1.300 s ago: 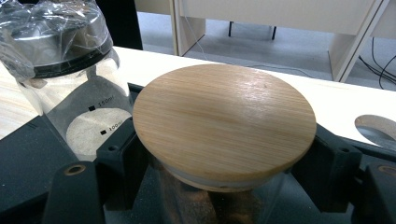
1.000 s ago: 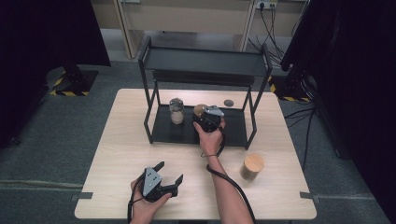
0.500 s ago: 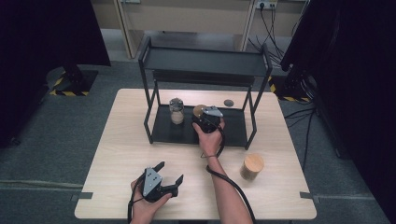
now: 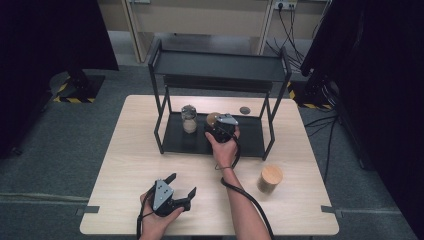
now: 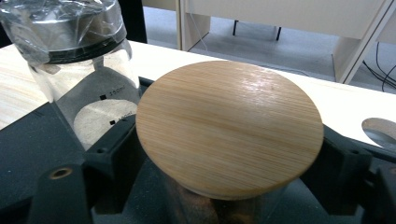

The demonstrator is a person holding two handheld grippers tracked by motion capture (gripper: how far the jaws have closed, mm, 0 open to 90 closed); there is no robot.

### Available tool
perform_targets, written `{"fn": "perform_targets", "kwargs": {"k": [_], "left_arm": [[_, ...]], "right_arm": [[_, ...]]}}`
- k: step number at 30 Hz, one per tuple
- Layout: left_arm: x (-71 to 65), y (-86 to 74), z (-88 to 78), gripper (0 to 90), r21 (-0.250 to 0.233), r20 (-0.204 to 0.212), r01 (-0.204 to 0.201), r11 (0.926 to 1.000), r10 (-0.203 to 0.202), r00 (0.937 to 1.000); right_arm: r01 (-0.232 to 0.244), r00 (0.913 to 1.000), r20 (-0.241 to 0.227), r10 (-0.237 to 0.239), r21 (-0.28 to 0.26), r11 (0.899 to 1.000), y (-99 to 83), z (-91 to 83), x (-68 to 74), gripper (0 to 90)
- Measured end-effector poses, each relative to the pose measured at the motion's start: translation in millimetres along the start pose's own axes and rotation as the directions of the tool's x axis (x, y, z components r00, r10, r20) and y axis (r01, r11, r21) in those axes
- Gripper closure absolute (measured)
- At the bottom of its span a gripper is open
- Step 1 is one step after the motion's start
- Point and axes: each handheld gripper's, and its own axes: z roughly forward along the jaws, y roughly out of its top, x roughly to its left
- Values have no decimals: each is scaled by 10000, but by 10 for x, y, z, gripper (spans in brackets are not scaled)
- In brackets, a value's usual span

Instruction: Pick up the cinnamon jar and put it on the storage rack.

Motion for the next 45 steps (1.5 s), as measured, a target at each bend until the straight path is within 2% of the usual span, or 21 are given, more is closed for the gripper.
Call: {"fn": "perform_targets", "kwargs": {"k": [6, 9, 16, 28, 45], "left_arm": [[-1, 0, 0, 125, -7, 0, -11, 10000, 11, 10000], [-1, 0, -1, 125, -13, -1, -15, 10000, 15, 10000], [-2, -1, -2, 125, -27, -5, -21, 10000, 21, 10000], [-5, -1, -1, 125, -15, -17, -50, 10000, 50, 10000], [-5, -1, -2, 125, -17, -25, -54, 10000, 54, 10000]], "right_arm": [[-51, 10000, -29, 51, 53, 10000, 2, -3, 31, 102], [-153, 9999, -12, 153, 95, 9998, 2, -9, 29, 78], [-71, 10000, 52, 70, 79, 9999, 9, -57, 31, 45], [-42, 9999, 134, 42, 49, 10000, 3, -165, 14, 26], [-56, 9999, -89, 56, 31, 10000, -41, -327, 34, 23]]}}
